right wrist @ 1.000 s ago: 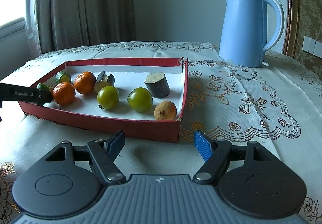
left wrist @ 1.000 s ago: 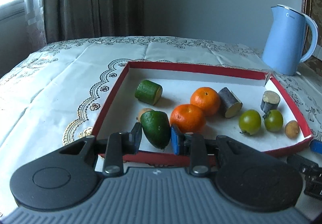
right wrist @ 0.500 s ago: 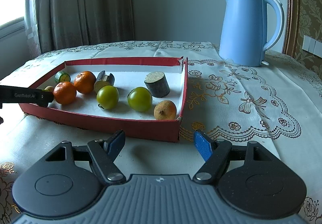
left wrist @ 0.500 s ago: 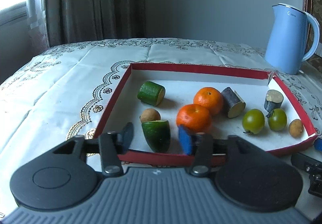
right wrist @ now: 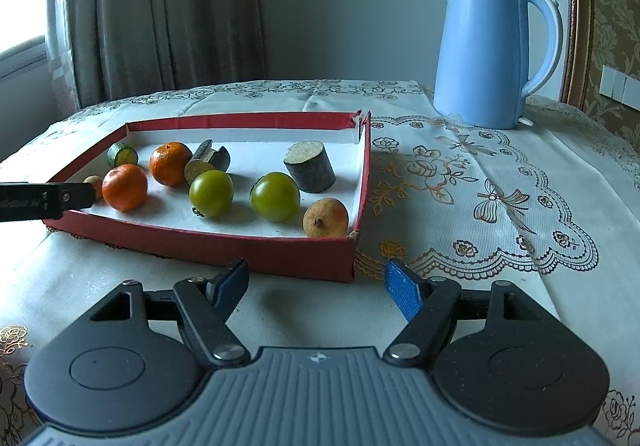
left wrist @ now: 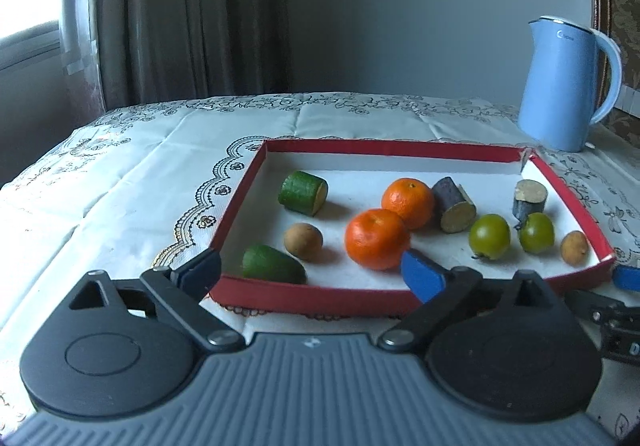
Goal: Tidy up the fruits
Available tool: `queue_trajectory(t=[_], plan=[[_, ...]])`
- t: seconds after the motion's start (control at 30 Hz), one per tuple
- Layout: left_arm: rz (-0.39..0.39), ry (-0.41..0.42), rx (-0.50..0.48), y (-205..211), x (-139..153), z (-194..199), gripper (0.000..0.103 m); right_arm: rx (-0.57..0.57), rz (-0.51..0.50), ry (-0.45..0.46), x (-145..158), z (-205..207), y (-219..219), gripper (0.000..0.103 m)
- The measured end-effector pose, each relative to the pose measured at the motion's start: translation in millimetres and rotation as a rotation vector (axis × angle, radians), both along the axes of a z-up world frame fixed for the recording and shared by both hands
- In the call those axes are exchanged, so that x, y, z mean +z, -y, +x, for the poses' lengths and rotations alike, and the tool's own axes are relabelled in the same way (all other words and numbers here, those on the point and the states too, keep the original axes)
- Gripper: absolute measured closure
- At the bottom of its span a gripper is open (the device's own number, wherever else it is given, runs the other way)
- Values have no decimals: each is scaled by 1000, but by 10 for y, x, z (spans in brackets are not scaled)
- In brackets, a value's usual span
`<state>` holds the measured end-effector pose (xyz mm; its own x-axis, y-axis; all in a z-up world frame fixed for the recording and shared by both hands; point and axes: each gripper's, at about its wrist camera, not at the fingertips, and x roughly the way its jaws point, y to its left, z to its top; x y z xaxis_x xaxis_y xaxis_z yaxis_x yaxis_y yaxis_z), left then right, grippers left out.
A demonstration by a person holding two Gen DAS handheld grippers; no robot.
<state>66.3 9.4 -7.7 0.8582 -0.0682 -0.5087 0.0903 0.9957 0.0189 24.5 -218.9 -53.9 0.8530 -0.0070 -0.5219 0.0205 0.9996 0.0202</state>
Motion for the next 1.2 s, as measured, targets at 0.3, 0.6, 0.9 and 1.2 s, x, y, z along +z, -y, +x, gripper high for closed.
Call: queue_trajectory(t=[0.3, 0.6, 0.9, 1.2], plan=[[-21, -6, 2, -18, 38, -219, 0, -13, -11, -2, 1, 0, -11, 23], [-16, -36, -9, 14, 56, -387, 0, -13, 29, -21, 22, -49, -101, 22], [-24, -30, 6, -45, 114, -548, 0, -56, 33, -34, 56, -105, -278, 20], [-33, -35, 24, -74, 184, -651, 0, -104, -10, -21, 135, -107, -467, 19]])
